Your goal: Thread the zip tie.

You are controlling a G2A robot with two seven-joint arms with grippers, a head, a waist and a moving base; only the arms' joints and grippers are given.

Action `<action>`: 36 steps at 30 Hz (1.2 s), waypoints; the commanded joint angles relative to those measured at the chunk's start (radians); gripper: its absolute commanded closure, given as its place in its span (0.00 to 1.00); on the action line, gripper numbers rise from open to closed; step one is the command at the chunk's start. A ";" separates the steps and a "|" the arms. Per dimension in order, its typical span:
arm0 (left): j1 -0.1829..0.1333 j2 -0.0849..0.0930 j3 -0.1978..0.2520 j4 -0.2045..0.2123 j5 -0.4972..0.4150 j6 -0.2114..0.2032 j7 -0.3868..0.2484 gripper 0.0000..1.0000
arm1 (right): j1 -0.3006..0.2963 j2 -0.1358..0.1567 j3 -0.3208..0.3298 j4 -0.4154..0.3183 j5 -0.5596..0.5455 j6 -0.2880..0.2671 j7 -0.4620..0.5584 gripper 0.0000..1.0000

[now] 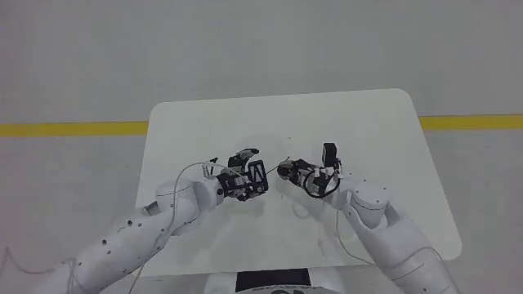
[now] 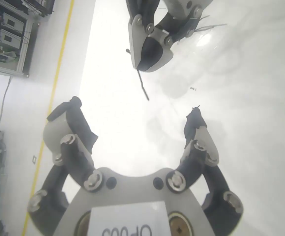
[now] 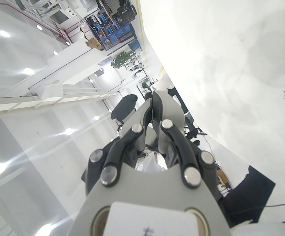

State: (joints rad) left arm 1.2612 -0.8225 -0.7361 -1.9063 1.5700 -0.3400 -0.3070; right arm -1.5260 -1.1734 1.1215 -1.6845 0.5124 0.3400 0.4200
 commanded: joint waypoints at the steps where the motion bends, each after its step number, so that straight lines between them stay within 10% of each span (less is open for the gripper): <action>1: 0.004 -0.001 -0.002 0.000 0.000 0.000 0.006 0.00 | 0.000 0.000 0.000 -0.001 -0.001 0.000 0.000 1.00; 11: -0.070 0.016 0.079 0.017 0.000 0.000 0.038 0.00 | -0.002 -0.003 -0.009 0.001 0.004 -0.016 -0.007 1.00; 15: -0.083 0.024 0.101 0.021 0.000 0.011 0.058 0.46 | 0.000 -0.004 -0.011 -0.001 0.004 -0.019 -0.009 1.00; 18: -0.091 0.030 0.117 0.029 0.000 0.018 0.079 0.56 | -0.001 -0.003 -0.008 -0.004 0.005 -0.020 -0.008 1.00; 36: -0.116 0.058 0.172 0.033 0.000 0.084 0.121 0.60 | -0.005 -0.006 -0.028 -0.005 0.011 -0.009 0.003 1.00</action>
State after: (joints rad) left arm 1.1457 -0.7665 -0.5665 -1.8719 1.5700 -0.2593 -0.1880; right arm -1.5311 -1.1783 1.0959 -1.6911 0.5219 0.3328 0.4250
